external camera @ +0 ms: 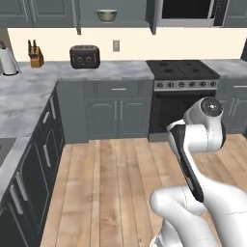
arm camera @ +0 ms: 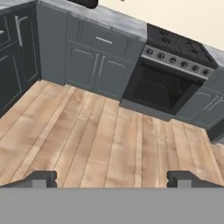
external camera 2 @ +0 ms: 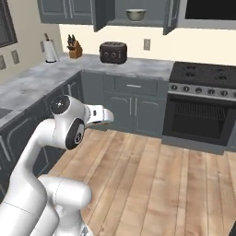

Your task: Pick up the bowls from the cabinet and place each bowl in front of a stool on the dining counter.

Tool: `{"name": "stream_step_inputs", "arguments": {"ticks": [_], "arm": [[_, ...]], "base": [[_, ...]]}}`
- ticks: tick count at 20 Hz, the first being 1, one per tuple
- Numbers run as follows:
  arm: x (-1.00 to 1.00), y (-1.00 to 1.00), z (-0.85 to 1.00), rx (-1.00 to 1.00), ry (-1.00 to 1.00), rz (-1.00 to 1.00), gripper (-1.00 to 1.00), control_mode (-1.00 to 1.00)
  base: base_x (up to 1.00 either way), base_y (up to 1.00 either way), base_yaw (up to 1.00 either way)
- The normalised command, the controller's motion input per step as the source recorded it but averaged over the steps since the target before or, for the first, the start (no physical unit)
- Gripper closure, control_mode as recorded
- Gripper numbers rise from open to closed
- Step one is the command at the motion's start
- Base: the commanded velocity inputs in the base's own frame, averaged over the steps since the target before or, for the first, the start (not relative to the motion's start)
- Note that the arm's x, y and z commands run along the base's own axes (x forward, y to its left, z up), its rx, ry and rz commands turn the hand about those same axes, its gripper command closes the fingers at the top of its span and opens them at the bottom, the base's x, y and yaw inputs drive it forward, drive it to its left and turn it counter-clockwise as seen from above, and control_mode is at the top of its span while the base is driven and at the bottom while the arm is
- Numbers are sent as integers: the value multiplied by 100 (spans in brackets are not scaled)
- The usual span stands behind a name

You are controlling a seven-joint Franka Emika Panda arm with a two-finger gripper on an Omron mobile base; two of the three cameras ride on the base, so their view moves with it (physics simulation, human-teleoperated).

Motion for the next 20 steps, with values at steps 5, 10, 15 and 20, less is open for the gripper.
{"name": "stream_step_inputs", "arguments": {"ticks": [5,10,15,20], "arm": [[0,0,0,0,0,0,-100,100],[0,0,0,0,0,0,-100,100],[0,0,0,0,0,0,-100,100],[0,0,0,0,0,0,-100,100]], "base": [[100,29,0],[100,24,0],[100,15,0],[100,18,0]]}}
